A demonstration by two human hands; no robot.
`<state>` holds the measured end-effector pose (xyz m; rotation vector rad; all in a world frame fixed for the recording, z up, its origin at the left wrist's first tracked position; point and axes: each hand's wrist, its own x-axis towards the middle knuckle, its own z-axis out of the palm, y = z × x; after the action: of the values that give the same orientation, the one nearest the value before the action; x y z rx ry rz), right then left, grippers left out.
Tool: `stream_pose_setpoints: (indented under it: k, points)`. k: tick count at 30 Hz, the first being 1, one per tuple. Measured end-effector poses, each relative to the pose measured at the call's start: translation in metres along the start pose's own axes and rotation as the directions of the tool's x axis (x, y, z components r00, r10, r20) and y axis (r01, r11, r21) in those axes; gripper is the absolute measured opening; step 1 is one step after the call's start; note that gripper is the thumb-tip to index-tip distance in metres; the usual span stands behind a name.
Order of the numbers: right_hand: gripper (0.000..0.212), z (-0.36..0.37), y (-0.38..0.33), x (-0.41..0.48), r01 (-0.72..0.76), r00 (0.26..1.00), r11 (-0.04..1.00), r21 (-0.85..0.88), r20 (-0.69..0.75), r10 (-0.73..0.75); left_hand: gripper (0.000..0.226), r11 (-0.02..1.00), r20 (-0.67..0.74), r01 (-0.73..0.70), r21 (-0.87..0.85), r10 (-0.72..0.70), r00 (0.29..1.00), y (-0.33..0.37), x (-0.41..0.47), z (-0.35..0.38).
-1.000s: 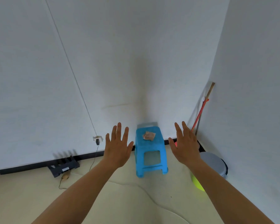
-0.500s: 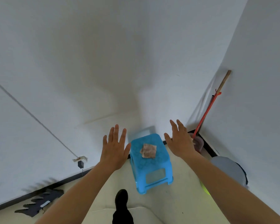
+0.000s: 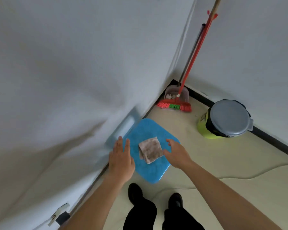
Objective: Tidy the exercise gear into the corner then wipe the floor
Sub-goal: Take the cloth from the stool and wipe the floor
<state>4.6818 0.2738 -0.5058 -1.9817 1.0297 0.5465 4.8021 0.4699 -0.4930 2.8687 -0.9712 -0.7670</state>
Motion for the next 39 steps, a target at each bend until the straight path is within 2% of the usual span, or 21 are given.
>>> stream_pose_setpoints:
  k: [2,4,7,10,12,16,20,23,26,28,30,33,36,39]
  points:
    - [0.058,0.038,0.013,0.033,-0.085,0.996,0.995,0.046,-0.032,0.087,0.072,1.000,0.060,-0.029,-0.007,0.030,0.998,-0.007,0.022,0.049]
    - [0.062,0.075,0.026,0.062,-0.132,0.983,0.990,0.051,-0.126,0.137,0.075,0.999,0.113,-0.049,0.010,0.047,0.992,-0.016,0.038,0.099]
    - [0.068,0.116,0.048,0.088,-0.146,0.964,0.989,-0.006,-0.226,0.141,0.078,0.998,0.184,-0.058,0.023,0.053,0.981,-0.026,0.043,0.160]
    - [0.034,0.131,0.067,0.092,-0.096,0.963,0.994,0.059,-0.246,0.108,0.079,0.996,0.169,-0.065,0.064,0.053,0.984,-0.027,0.039,0.175]
    - [0.019,0.120,0.071,0.081,-0.085,0.965,0.971,0.225,-0.225,0.137,0.075,0.993,0.195,-0.051,0.104,0.030,0.980,-0.020,0.037,0.158]
    - [0.016,0.038,0.058,0.029,-0.093,0.953,0.855,0.511,-0.203,0.225,0.074,0.975,0.142,-0.088,0.202,0.059,0.988,0.019,0.031,0.072]
    - [0.010,-0.095,0.035,-0.046,0.085,0.907,0.809,0.582,-0.381,0.179,0.075,0.953,-0.059,-0.221,0.208,0.238,0.970,0.091,0.015,-0.058]
    - [0.019,-0.191,0.016,-0.100,0.237,0.828,0.788,0.568,-0.542,0.142,0.076,0.905,-0.270,-0.343,0.252,0.406,0.873,0.147,0.005,-0.154]
    - [0.030,-0.277,0.003,-0.168,0.386,0.712,0.766,0.514,-0.694,0.106,0.076,0.834,-0.442,-0.459,0.306,0.552,0.708,0.205,-0.016,-0.240]
    - [0.023,-0.316,0.002,-0.211,0.425,0.628,0.770,0.476,-0.768,0.128,0.072,0.776,-0.494,-0.531,0.340,0.628,0.602,0.240,-0.029,-0.281]
    - [0.013,-0.339,0.005,-0.252,0.458,0.571,0.749,0.479,-0.804,0.165,0.067,0.695,-0.508,-0.601,0.394,0.710,0.488,0.272,-0.043,-0.309]
    - [0.013,-0.351,0.019,-0.311,0.488,0.463,0.729,0.479,-0.851,0.249,0.070,0.555,-0.476,-0.698,0.452,0.812,0.338,0.315,-0.059,-0.329]
    - [0.016,-0.340,0.034,-0.366,0.455,0.346,0.736,0.501,-0.861,0.373,0.073,0.440,-0.421,-0.789,0.429,0.870,0.256,0.350,-0.079,-0.335]
    - [0.017,-0.316,0.053,-0.419,0.399,0.217,0.747,0.531,-0.847,0.486,0.074,0.254,-0.358,-0.857,0.448,0.929,0.089,0.387,-0.107,-0.328]
